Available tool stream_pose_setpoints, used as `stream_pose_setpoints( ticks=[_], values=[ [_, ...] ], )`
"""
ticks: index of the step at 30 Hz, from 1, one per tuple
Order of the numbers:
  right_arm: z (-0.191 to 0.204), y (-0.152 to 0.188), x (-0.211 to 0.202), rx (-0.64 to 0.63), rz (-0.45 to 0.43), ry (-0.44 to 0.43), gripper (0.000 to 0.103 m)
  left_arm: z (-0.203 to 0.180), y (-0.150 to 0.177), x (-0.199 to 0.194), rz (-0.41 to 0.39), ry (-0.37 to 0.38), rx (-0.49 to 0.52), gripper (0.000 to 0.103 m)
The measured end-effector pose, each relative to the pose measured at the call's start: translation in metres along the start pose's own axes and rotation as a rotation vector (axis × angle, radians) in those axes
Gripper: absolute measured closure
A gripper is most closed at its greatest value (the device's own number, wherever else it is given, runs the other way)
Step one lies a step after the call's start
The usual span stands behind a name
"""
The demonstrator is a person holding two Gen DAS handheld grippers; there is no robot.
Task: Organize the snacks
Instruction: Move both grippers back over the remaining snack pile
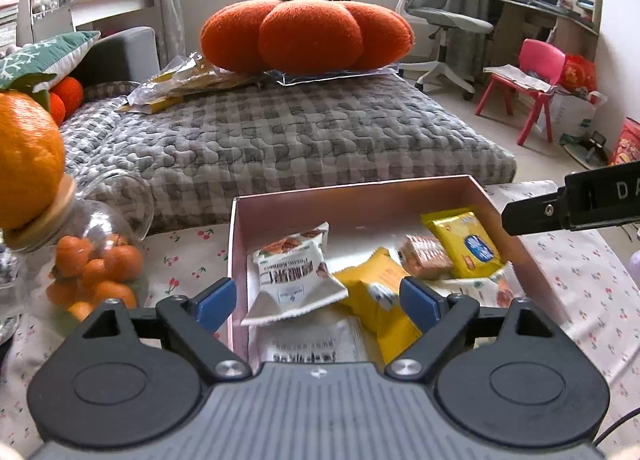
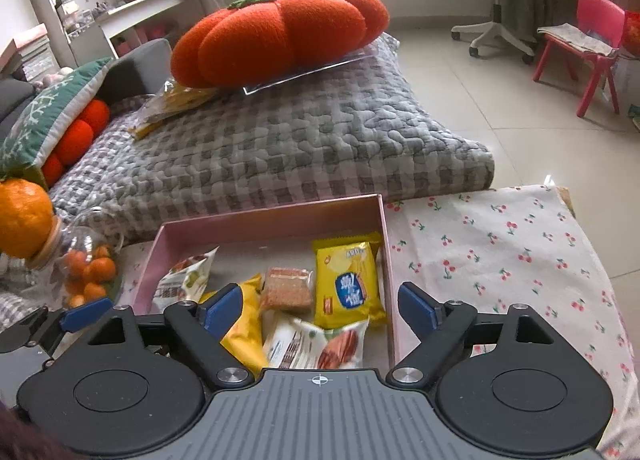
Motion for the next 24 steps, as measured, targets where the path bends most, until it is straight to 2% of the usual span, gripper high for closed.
stream_pose_setpoints(
  ticks=[9, 20, 24],
  values=[
    [0.008, 0.023, -0.039, -0.005, 0.04, 0.011, 0.015, 0.001, 0.018, -0.033, 0.039, 0.022, -0.021, 0.011],
    [0.022, 0.063, -0.069, -0.04, 0.091, -0.005, 0.015, 0.003, 0.039, -0.071, 0.051, 0.03, 0.011, 0.005],
    [0.029, 0.077, -0.076, -0.07, 0.1, -0.007, 0.014, 0.002, 0.048, -0.08, 0.082, 0.03, 0.022, 0.003]
  ],
)
Point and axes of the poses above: each gripper's, at about its wrist camera, not at the fingertips, and x roughly the way its jaws point, z to its left, y to its underside, the point moved 3 cm from there along x, roughly the way its jaws point, and after that the axes turned 3 degrees about -x, right-handed, at the moved point
